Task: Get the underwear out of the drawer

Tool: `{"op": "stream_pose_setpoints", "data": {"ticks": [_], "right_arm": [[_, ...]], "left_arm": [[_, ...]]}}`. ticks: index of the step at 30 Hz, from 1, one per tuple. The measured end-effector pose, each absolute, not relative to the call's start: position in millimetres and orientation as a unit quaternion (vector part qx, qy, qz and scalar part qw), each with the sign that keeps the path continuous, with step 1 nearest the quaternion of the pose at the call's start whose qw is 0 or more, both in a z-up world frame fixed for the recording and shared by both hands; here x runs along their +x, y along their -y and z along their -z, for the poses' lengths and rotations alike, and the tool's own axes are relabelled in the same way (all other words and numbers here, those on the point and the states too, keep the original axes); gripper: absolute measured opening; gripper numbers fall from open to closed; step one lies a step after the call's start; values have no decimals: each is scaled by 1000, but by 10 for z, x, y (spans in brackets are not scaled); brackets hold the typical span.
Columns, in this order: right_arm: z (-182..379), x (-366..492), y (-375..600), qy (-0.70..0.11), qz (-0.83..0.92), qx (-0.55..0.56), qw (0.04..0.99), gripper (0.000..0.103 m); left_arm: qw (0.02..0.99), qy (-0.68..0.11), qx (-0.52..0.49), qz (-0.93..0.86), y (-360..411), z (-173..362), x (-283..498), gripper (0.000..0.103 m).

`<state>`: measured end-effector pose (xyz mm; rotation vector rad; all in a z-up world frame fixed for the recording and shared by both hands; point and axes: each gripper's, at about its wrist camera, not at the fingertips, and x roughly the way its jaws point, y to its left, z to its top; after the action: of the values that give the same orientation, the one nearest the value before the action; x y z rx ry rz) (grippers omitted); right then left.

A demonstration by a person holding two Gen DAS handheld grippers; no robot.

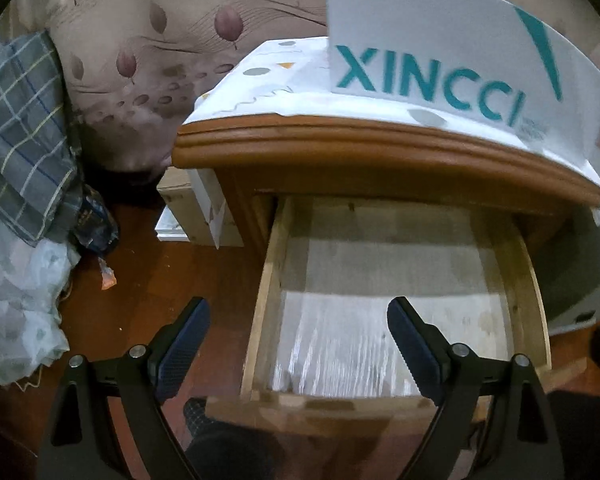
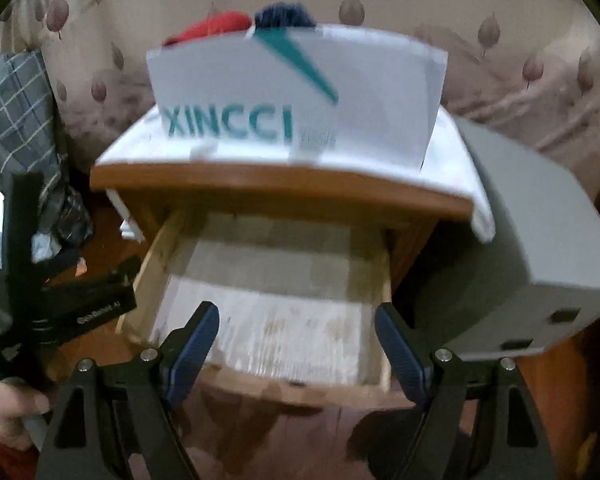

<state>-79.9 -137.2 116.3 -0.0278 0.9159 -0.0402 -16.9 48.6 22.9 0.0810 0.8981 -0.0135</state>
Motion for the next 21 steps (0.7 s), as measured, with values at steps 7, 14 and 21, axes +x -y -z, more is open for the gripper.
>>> {"op": "stream_pose_setpoints", "data": {"ticks": [7,14,21], "right_arm": [[-887,-869,1340,-457,34,-15,889,82],[-682,-856,1292,-479,35,-18,877,82],[-648,-845,1288,-487,33,-17,873,82]], "left_arm": [[895,-444,46,23,-393,-148,-270,88],[894,-444,52,29,-324,-140,-266,88],[894,-445,52,33,-295,-134,-262,88]]}}
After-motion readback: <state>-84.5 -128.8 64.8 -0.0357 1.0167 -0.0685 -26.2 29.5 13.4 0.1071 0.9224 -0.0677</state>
